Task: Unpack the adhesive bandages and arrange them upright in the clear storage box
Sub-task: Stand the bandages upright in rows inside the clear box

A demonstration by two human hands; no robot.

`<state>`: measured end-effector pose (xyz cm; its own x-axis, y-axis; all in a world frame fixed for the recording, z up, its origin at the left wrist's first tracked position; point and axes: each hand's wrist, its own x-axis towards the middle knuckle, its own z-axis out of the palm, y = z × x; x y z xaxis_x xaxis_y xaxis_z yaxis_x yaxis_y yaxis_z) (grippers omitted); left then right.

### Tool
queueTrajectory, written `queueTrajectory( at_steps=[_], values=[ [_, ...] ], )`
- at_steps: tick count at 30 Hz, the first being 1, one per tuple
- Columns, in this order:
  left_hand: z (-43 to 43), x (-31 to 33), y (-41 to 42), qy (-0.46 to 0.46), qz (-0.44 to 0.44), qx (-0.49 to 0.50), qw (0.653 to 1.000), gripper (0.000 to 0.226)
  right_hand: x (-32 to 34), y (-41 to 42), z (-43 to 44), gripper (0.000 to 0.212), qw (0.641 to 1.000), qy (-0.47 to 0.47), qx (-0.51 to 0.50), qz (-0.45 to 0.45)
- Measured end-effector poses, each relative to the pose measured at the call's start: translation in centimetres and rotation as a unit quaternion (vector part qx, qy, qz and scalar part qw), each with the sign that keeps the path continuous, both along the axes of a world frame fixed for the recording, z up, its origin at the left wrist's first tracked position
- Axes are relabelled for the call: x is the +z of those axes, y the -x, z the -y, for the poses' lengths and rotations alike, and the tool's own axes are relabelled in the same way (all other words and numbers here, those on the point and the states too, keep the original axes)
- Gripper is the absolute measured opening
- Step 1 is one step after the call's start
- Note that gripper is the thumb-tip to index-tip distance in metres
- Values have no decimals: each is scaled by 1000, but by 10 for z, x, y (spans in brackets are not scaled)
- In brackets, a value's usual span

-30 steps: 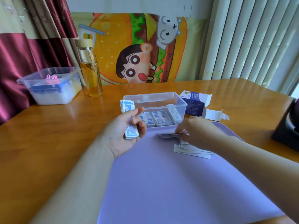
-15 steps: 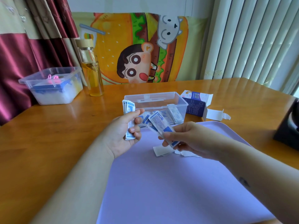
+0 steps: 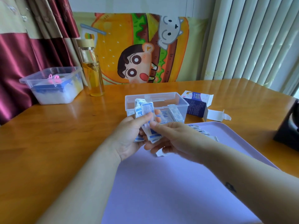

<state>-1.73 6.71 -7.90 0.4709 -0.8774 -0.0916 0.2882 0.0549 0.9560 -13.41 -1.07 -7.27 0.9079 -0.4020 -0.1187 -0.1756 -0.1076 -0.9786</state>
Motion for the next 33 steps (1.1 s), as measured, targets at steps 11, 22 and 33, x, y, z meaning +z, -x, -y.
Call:
queueTrajectory(
  at_steps=[11, 22, 33],
  values=[
    [-1, 7, -15, 52, -167, 111, 978, 23, -3, 7, 50, 54, 772, 556, 153, -269],
    [0, 1, -22, 36, -216, 88, 972, 19, 5, 1, 54, 18, 880, 434, 12, -190],
    [-1, -2, -20, -12, -183, 5, 983, 12, -4, 4, 32, 44, 906, 392, -103, 124]
  ],
)
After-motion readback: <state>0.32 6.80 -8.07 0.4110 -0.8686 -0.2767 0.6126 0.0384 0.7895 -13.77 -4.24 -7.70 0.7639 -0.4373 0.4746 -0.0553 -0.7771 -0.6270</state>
